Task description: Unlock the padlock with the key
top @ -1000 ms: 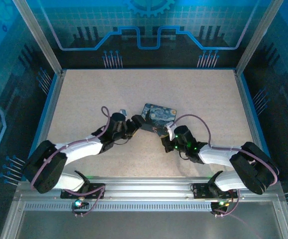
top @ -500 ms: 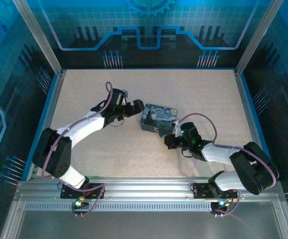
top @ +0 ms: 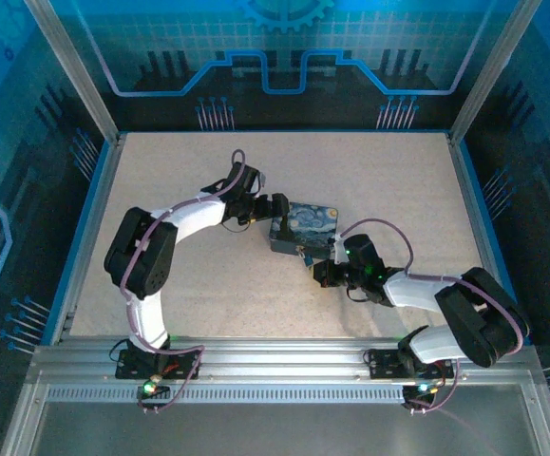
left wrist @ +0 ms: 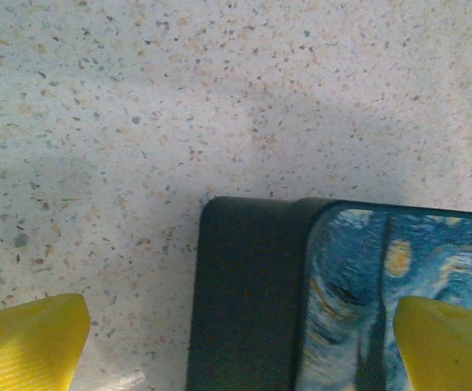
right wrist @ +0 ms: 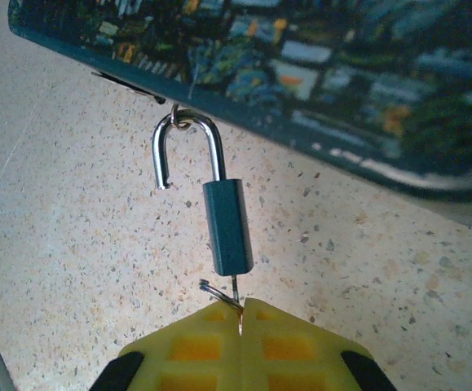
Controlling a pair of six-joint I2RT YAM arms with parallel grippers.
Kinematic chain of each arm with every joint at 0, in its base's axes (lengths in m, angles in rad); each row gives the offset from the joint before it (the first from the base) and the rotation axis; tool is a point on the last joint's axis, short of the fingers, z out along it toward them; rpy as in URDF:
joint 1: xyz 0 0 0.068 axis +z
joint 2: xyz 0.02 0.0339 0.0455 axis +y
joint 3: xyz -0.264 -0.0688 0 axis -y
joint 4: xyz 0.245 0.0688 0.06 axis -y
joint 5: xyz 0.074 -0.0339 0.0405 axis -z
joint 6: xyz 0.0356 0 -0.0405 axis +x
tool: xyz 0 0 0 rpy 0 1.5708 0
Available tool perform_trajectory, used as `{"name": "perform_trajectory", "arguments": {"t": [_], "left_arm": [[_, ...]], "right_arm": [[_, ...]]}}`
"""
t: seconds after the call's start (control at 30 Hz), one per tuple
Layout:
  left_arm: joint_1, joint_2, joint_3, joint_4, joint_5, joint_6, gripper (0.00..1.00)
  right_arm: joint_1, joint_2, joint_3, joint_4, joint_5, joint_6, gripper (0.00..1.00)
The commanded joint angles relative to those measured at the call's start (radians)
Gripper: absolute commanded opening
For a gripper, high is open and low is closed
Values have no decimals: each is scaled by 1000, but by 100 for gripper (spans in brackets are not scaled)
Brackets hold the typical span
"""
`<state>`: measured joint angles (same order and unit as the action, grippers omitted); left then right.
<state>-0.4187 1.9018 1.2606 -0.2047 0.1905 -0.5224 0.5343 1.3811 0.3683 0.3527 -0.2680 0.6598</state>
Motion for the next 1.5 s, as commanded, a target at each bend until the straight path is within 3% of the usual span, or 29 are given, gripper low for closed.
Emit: {"name": "perform_trajectory", "arguments": {"t": [0.0, 0.7, 1.13, 1.47], "left_arm": [[17, 8, -9, -23, -14, 38, 97], [98, -176, -295, 34, -22, -11, 96], [73, -187, -179, 73, 52, -53, 98], [0, -9, 41, 8, 63, -22, 99]], "right_arm": [[-18, 12, 8, 0, -24, 31, 1], [-58, 86, 50, -17, -69, 9, 2], [-59, 70, 46, -39, -57, -1, 2], [-60, 72, 48, -41, -53, -3, 2]]}}
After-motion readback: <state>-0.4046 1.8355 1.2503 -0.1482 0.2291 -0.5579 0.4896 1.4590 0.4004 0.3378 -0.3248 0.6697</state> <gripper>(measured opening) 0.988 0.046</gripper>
